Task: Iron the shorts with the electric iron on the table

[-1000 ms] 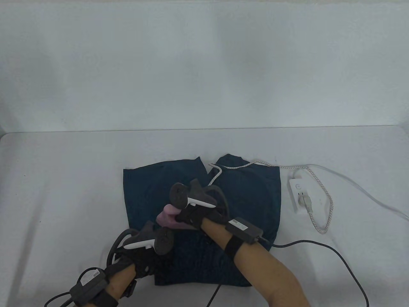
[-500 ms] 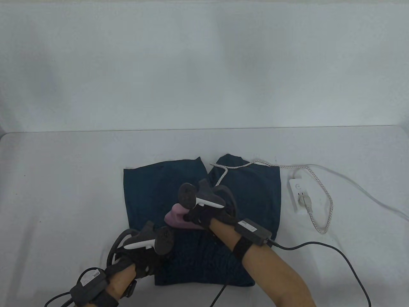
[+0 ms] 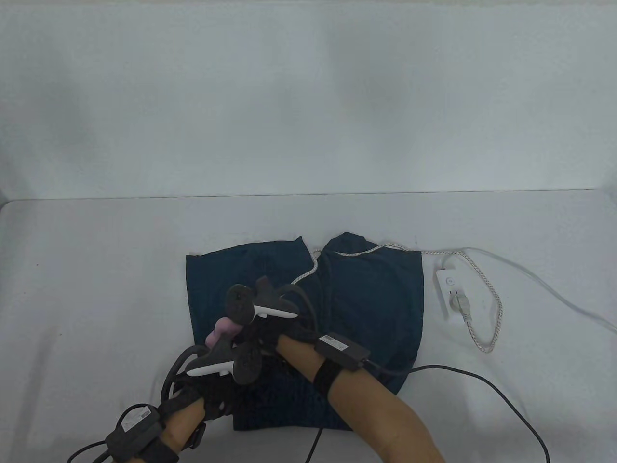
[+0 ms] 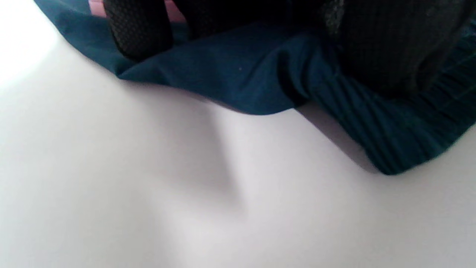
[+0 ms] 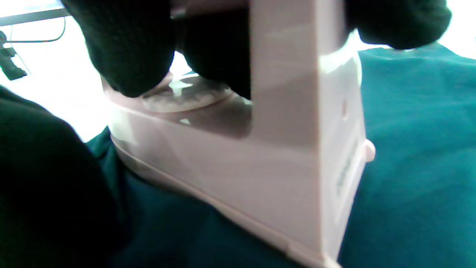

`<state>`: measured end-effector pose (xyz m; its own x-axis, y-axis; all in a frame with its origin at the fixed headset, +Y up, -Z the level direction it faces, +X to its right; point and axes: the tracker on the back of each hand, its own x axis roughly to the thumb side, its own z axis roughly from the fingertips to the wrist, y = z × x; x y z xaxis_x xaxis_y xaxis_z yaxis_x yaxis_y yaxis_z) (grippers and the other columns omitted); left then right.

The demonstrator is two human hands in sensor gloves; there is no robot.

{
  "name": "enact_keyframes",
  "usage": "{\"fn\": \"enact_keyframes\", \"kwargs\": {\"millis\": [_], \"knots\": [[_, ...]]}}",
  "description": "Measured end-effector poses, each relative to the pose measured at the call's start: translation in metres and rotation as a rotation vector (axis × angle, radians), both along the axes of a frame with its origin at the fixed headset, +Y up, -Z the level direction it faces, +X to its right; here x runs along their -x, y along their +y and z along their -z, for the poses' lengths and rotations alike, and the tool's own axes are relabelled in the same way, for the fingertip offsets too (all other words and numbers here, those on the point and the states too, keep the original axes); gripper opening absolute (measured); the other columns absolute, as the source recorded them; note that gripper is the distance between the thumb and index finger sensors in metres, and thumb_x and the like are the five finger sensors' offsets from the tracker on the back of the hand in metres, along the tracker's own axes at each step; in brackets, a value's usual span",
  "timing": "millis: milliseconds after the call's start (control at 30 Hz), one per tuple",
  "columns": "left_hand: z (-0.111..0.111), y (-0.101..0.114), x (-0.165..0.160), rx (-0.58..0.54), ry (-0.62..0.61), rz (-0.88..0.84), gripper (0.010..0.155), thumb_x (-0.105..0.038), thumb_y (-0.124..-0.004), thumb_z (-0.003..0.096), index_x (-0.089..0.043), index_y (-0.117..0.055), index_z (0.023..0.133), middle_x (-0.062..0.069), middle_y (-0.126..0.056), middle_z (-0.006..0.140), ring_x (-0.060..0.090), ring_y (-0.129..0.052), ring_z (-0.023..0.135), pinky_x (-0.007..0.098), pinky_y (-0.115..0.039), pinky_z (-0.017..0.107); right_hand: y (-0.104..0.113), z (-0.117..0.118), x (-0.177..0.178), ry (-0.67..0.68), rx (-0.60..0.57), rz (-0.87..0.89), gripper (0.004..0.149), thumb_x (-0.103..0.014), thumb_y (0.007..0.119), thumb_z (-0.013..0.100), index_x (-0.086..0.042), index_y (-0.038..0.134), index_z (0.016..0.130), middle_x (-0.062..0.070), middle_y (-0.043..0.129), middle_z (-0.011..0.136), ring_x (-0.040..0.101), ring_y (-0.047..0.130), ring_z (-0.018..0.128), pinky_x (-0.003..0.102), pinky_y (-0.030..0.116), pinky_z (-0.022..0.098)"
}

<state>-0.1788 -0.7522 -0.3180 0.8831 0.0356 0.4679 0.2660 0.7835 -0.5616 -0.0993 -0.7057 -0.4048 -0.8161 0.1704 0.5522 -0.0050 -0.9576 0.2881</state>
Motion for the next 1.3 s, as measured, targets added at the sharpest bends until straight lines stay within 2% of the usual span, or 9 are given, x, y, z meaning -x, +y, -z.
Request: {"fn": "enact_keyframes", "kwargs": {"millis": [267, 433, 700, 833, 967, 1067, 1300], "knots": [[0.000, 0.000, 0.000, 0.001, 0.002, 0.000, 0.072, -0.057, -0.085, 0.0413, -0.040, -0.053, 0.104, 0.000, -0.047, 0.110, 0.022, -0.073, 0.089, 0.056, -0.063, 0.072, -0.001, -0.002, -0.008, 0.012, 0.014, 0.005, 0.066, -0.051, 0.092, 0.043, -0.034, 0.067, 0.102, -0.012, 0.091, 0.073, 0.009, 0.101, 0.051, 0.046, 0.086, 0.031], [0.000, 0.000, 0.001, 0.004, 0.005, -0.003, 0.073, -0.057, -0.085, 0.0413, -0.040, -0.052, 0.104, -0.001, -0.046, 0.111, 0.021, -0.073, 0.089, 0.055, -0.064, 0.072, -0.001, -0.008, -0.028, 0.010, 0.003, -0.024, 0.066, -0.051, 0.093, 0.042, -0.035, 0.068, 0.101, -0.012, 0.091, 0.072, 0.008, 0.101, 0.052, 0.047, 0.086, 0.032], [0.000, 0.000, 0.001, 0.007, 0.008, -0.004, 0.073, -0.057, -0.085, 0.0413, -0.041, -0.052, 0.104, -0.005, -0.048, 0.110, 0.020, -0.075, 0.087, 0.056, -0.064, 0.071, 0.000, -0.016, -0.068, -0.050, 0.065, -0.025, 0.065, -0.051, 0.091, 0.044, -0.034, 0.066, 0.102, -0.011, 0.089, 0.075, 0.010, 0.098, 0.056, 0.050, 0.083, 0.039], [0.000, 0.001, 0.001, 0.005, 0.009, -0.002, 0.074, -0.057, -0.085, 0.0413, -0.042, -0.049, 0.104, -0.008, -0.045, 0.110, 0.020, -0.075, 0.087, 0.056, -0.064, 0.071, 0.001, -0.015, -0.085, -0.118, 0.189, 0.091, 0.060, -0.051, 0.091, 0.044, -0.032, 0.071, 0.097, -0.010, 0.087, 0.078, 0.014, 0.096, 0.062, 0.056, 0.080, 0.046], [0.000, 0.001, 0.001, 0.005, 0.010, -0.005, 0.072, -0.057, -0.085, 0.0413, -0.046, -0.050, 0.103, -0.008, -0.055, 0.107, 0.020, -0.076, 0.087, 0.056, -0.064, 0.071, 0.002, -0.009, -0.108, -0.202, 0.379, 0.276, 0.059, -0.053, 0.089, 0.045, -0.029, 0.071, 0.095, -0.008, 0.086, 0.080, 0.017, 0.094, 0.067, 0.060, 0.078, 0.050], [0.000, 0.000, 0.002, 0.008, 0.015, -0.016, 0.069, -0.057, -0.085, 0.0413, -0.043, -0.055, 0.102, -0.006, -0.056, 0.107, 0.020, -0.076, 0.086, 0.056, -0.064, 0.071, 0.003, -0.006, -0.126, -0.245, 0.489, 0.431, 0.059, -0.053, 0.089, 0.046, -0.027, 0.070, 0.095, -0.006, 0.084, 0.082, 0.019, 0.093, 0.070, 0.063, 0.076, 0.054], [0.002, 0.004, 0.005, 0.044, 0.013, -0.059, 0.068, -0.057, -0.082, 0.0428, -0.039, -0.058, 0.104, -0.002, -0.057, 0.109, 0.023, -0.076, 0.088, 0.058, -0.063, 0.072, 0.013, -0.003, -0.170, -0.315, 0.581, 0.776, 0.058, -0.050, 0.090, 0.046, -0.027, 0.069, 0.095, -0.005, 0.082, 0.087, 0.024, 0.092, 0.082, 0.072, 0.064, 0.065]]}}
